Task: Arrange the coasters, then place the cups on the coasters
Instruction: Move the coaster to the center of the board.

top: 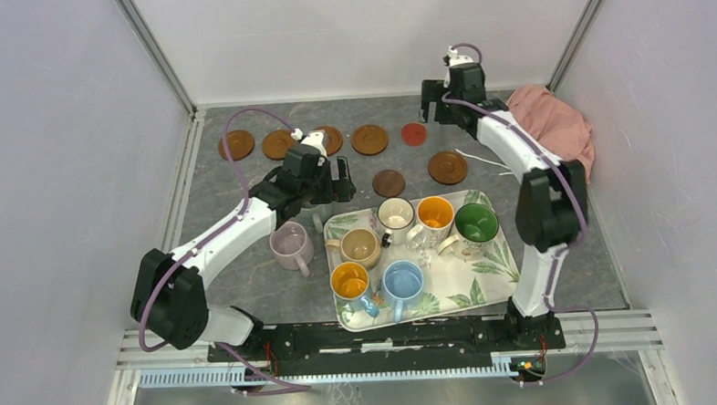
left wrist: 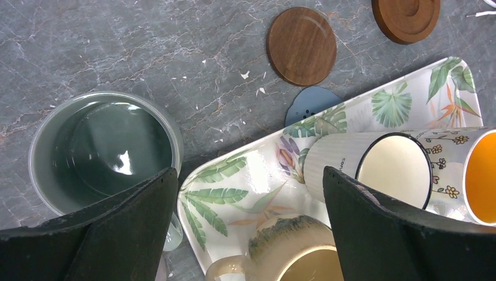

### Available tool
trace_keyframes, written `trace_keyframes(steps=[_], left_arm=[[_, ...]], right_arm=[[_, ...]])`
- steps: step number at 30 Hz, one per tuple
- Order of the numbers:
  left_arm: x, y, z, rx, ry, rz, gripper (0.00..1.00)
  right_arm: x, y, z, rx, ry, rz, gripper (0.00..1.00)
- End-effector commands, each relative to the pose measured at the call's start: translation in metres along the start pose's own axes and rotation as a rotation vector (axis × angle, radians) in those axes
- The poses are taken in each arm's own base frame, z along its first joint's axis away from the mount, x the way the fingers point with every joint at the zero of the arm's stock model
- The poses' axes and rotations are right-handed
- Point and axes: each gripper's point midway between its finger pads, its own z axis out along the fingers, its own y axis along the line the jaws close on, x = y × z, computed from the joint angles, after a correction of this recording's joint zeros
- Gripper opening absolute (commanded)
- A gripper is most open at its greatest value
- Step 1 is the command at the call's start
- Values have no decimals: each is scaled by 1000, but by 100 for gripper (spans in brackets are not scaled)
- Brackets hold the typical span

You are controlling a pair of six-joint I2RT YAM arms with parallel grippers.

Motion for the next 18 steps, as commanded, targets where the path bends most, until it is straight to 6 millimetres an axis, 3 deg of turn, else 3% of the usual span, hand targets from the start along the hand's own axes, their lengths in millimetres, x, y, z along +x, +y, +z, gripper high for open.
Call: trace_keyframes(steps=[1,8,14,18], left_arm=[[-17,-9,-9,60,-68,48,100],[-18,-6,-10,57,-85,81,100],[-22,-5,-17,52,-111,91,100],[-25,-9,-20,70,-111,80,100]], right_arm=[[2,-12,-51,24,-65,-4,98],[39,-20,-81,19,-24,-18,98],[57,-11,-80,-33,0,26,98],[75,-20,-74,1,34,17,98]])
